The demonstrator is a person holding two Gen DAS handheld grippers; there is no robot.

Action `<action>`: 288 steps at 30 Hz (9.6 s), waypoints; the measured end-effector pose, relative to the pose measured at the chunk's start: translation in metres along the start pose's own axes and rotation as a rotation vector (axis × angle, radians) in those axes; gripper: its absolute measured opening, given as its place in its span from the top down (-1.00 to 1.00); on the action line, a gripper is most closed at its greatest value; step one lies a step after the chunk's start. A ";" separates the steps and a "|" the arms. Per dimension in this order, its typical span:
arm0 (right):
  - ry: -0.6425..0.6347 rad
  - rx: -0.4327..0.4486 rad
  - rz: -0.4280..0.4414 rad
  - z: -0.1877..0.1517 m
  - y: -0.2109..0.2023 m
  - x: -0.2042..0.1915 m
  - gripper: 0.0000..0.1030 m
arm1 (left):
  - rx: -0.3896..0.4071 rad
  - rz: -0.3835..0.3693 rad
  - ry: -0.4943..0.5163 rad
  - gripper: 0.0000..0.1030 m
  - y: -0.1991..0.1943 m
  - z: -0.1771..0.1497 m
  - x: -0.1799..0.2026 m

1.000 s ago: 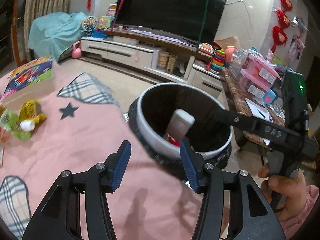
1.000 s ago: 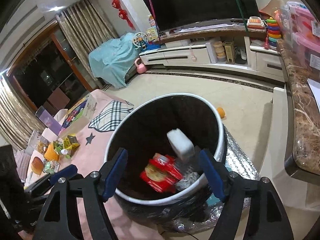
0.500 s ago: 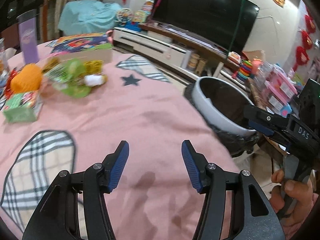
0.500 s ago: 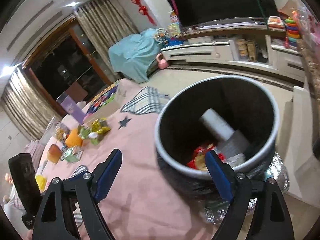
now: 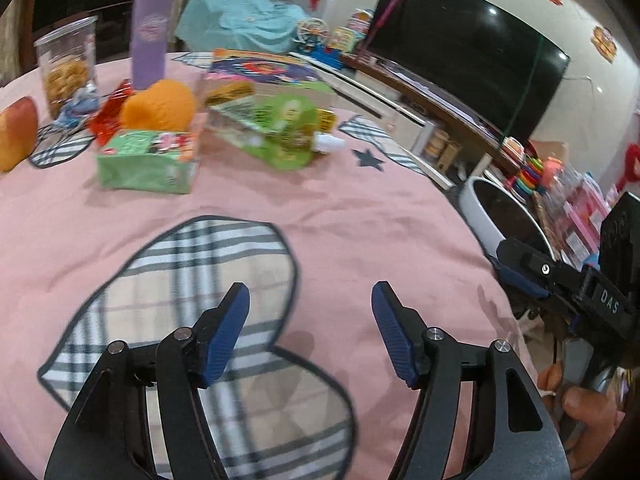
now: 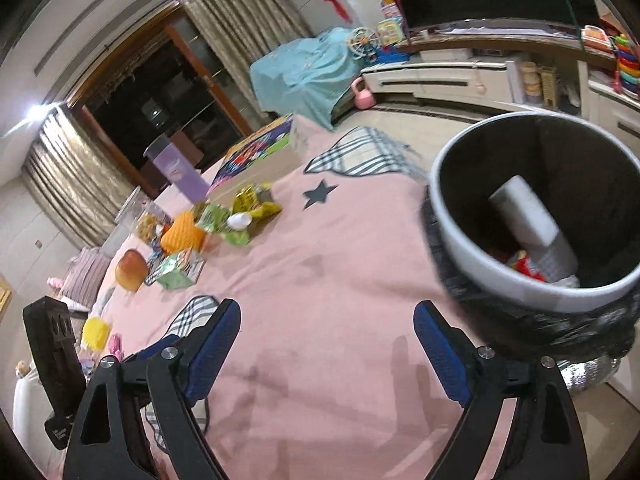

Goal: Collect trash
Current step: 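Move both open grippers back toward the items on the table, then grasp the green milk carton with the left gripper while the right grasps the yellow chip bag, then carry the milk carton and chip bag over the trash bin, then open both grippers to drop the carton and chip bag into the bin, then move both open grippers back toward the table items, then grasp the orange foam net with the left gripper while the right grasps the green drink pouch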

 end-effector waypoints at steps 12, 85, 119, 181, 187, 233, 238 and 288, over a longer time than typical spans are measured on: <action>-0.029 -0.047 0.035 0.000 0.036 -0.022 -0.74 | -0.004 0.071 -0.063 -0.33 0.009 0.009 -0.043; -0.007 -0.117 0.081 0.061 0.184 -0.025 -0.09 | -0.048 0.260 -0.350 -0.75 0.073 0.080 -0.160; 0.022 -0.015 0.113 0.018 0.052 -0.005 0.15 | 0.071 0.129 -0.006 0.07 0.005 0.028 -0.034; 0.153 0.162 -0.142 0.060 -0.097 0.141 0.10 | 0.095 -0.223 0.438 0.07 -0.005 0.035 0.256; 0.166 0.156 -0.153 0.063 -0.096 0.145 -0.11 | 0.067 -0.236 0.441 0.05 0.003 0.035 0.262; 0.023 -0.005 0.043 0.005 0.014 -0.002 -0.74 | 0.034 0.057 -0.028 -0.52 -0.005 0.008 -0.020; 0.002 -0.034 0.059 0.000 0.031 -0.018 -0.74 | 0.028 0.078 -0.066 -0.52 -0.003 0.007 -0.045; -0.178 -0.218 0.119 0.045 0.209 -0.071 -0.64 | 0.019 0.141 -0.118 -0.57 0.074 0.116 -0.129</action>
Point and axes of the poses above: each gripper's, at about its wrist camera, not at the fingertips, and y roughly the way its jaws point, x to its right, z to its top, the point moved 4 cm from there along y, roughly the way its jaws point, and after that the axes turned 14 degrees about z, right-handed, at the moved point
